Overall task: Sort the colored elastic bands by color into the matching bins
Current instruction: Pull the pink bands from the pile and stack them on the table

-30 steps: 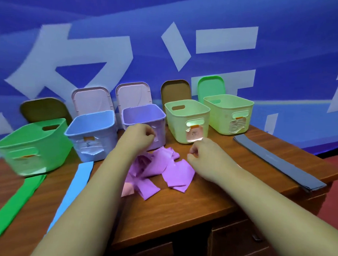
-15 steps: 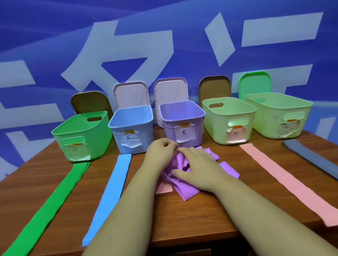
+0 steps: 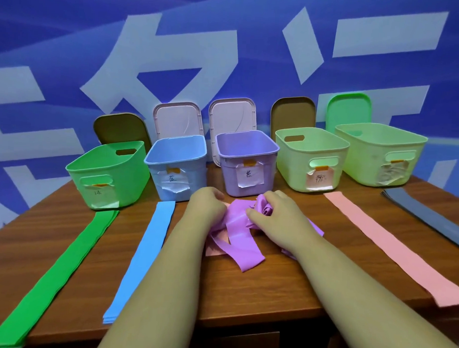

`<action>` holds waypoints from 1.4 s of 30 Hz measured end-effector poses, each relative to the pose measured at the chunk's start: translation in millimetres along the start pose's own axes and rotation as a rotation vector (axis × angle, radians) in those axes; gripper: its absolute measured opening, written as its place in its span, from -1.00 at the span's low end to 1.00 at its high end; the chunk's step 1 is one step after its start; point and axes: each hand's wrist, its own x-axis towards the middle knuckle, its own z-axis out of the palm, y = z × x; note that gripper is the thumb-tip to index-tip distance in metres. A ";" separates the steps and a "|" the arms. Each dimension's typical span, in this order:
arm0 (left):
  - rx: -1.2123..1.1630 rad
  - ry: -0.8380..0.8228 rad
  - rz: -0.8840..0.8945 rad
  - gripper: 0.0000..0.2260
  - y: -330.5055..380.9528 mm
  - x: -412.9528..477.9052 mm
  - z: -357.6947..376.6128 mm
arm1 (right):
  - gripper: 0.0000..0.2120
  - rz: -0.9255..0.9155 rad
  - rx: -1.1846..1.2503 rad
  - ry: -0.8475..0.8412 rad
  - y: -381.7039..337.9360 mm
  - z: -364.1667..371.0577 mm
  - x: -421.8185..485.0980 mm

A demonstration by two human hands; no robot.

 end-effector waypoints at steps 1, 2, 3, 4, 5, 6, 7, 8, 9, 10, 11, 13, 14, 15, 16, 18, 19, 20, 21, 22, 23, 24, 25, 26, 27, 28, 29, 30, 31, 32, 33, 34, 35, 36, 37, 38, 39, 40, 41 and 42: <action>-0.042 0.019 0.015 -0.68 1.4 -1.9 -1.3 | -0.61 -0.006 0.001 0.003 -0.3 0.5 -0.5; -0.093 0.055 0.030 -0.71 2.8 -2.5 -1.7 | -0.56 -0.011 0.017 0.010 -0.4 1.0 -0.1; -0.151 0.104 0.047 -0.74 3.8 -1.5 -2.3 | -0.51 -0.017 0.040 0.015 -0.6 1.3 0.2; -0.236 0.161 0.065 -0.76 4.7 0.2 -3.1 | -0.46 -0.021 0.070 0.012 -0.7 1.4 0.6; -0.360 0.208 0.085 -0.77 6.6 0.3 -5.0 | -0.42 -0.026 0.089 0.002 -0.8 0.7 1.0; -0.496 0.255 0.112 -0.78 10.2 -1.7 -7.6 | -0.38 -0.032 0.096 -0.006 -0.3 0.2 2.0; -0.605 0.312 0.148 -0.79 15.0 -5.8 -10.9 | -0.36 -0.035 0.096 -0.013 -0.1 -0.6 2.5; -0.687 0.363 0.200 -0.80 20.4 -10.3 -14.5 | -0.35 -0.033 0.098 -0.017 1.0 -0.4 3.3; -0.761 0.384 0.255 -0.81 26.1 -15.9 -17.9 | -0.34 -0.035 0.100 -0.021 1.2 -0.8 3.2; -0.822 0.373 0.313 -0.82 31.0 -20.8 -20.4 | -0.35 -0.032 0.108 -0.024 1.5 -0.4 3.5; -0.845 0.341 0.370 -0.82 35.4 -26.0 -23.2 | -0.38 -0.027 0.132 -0.024 0.7 -0.6 2.4; -0.812 0.237 0.440 -0.82 39.4 -31.2 -22.6 | -0.50 -0.012 0.209 -0.003 -2.6 -2.6 -0.2; -0.774 0.186 0.448 -0.83 39.3 -30.7 -19.2 | -0.56 -0.011 0.237 0.014 -4.3 -4.8 -1.6; -0.735 0.141 0.438 -0.83 38.9 -30.0 -15.8 | -0.63 -0.011 0.251 0.029 -5.6 -7.2 -2.4; -0.700 0.108 0.420 -0.84 38.1 -29.3 -12.3 | -0.69 -0.007 0.258 0.041 -6.3 -9.4 -2.6; -0.656 0.066 0.389 -0.84 35.5 -26.5 -6.5 | -0.76 -0.018 0.250 0.076 -6.2 -11.7 -1.4; -0.654 0.049 0.389 -0.84 34.7 -26.3 -5.0 | -0.80 -0.028 0.246 0.091 -5.8 -12.1 -0.5; -0.659 0.034 0.384 -0.85 34.3 -26.4 -4.0 | -0.83 -0.036 0.247 0.101 -5.5 -12.2 0.0; -0.661 0.027 0.377 -0.87 34.9 -27.5 -3.9 | -0.86 -0.042 0.251 0.106 -4.6 -12.1 0.6; -0.668 0.025 0.373 -0.89 35.1 -27.5 -3.5 | -0.89 -0.047 0.253 0.113 -4.0 -12.3 1.0; -0.683 0.020 0.365 -0.90 35.7 -28.0 -3.7 | -0.91 -0.049 0.258 0.120 -3.4 -12.7 1.3; -0.708 0.008 0.350 -0.89 36.4 -28.4 -4.0 | -0.91 -0.045 0.273 0.129 -3.2 -13.5 1.4; -0.729 -0.018 0.330 -0.87 37.2 -29.2 -5.0 | -0.88 -0.037 0.294 0.139 -3.0 -14.2 1.9; -0.741 -0.047 0.319 -0.83 36.9 -28.9 -5.6 | -0.85 -0.027 0.317 0.149 -2.4 -14.5 2.4; -0.744 -0.072 0.326 -0.77 36.5 -29.2 -6.6 | -0.83 -0.016 0.338 0.158 -2.0 -14.8 3.2; -0.740 -0.090 0.346 -0.69 35.5 -28.5 -7.0 | -0.83 -0.006 0.361 0.164 -1.8 -15.4 3.7; -0.737 -0.101 0.367 -0.62 35.2 -29.4 -7.8 | -0.85 0.004 0.387 0.170 -2.1 -16.1 4.0; -0.735 -0.098 0.377 -0.56 35.5 -29.9 -8.2 | -0.86 0.009 0.412 0.177 -2.6 -17.0 3.9; -0.726 -0.081 0.380 -0.50 36.2 -30.9 -8.7 | -0.86 0.012 0.433 0.184 -3.3 -18.1 3.5; -0.708 -0.048 0.383 -0.45 36.7 -30.8 -9.0 | -0.86 0.011 0.452 0.189 -4.4 -19.2 2.8; -0.689 -0.014 0.386 -0.40 37.3 -30.7 -9.7 | -0.85 0.007 0.469 0.192 -5.9 -20.4 1.7; -0.687 0.007 0.389 -0.37 37.6 -30.2 -10.3 | -0.85 0.002 0.486 0.194 -7.3 -21.3 0.6; -0.692 0.013 0.392 -0.34 37.5 -29.9 -10.9 | -0.85 -0.003 0.500 0.194 -8.6 -22.1 -0.4; -0.690 0.010 0.393 -0.33 36.9 -29.6 -11.4 | -0.84 -0.008 0.510 0.192 -9.3 -22.5 -1.0; -0.669 0.001 0.397 -0.34 36.8 -30.5 -11.8 | -0.84 -0.011 0.514 0.188 -9.4 -22.8 -1.1; -0.635 -0.009 0.404 -0.37 36.7 -31.3 -11.7 | -0.84 -0.015 0.515 0.184 -9.0 -22.9 -0.9; -0.596 -0.026 0.421 -0.40 36.8 -32.8 -11.6 | -0.83 -0.017 0.517 0.180 -8.9 -22.8 -1.0; -0.559 -0.042 0.445 -0.43 36.9 -33.9 -11.1 | -0.82 -0.019 0.520 0.177 -8.6 -22.8 -1.0; -0.526 -0.053 0.474 -0.46 37.2 -35.1 -10.8 | -0.82 -0.022 0.523 0.174 -8.9 -22.9 -1.1; -0.497 -0.054 0.502 -0.48 37.5 -35.8 -10.8 | -0.83 -0.027 0.528 0.172 -8.5 -22.6 -0.8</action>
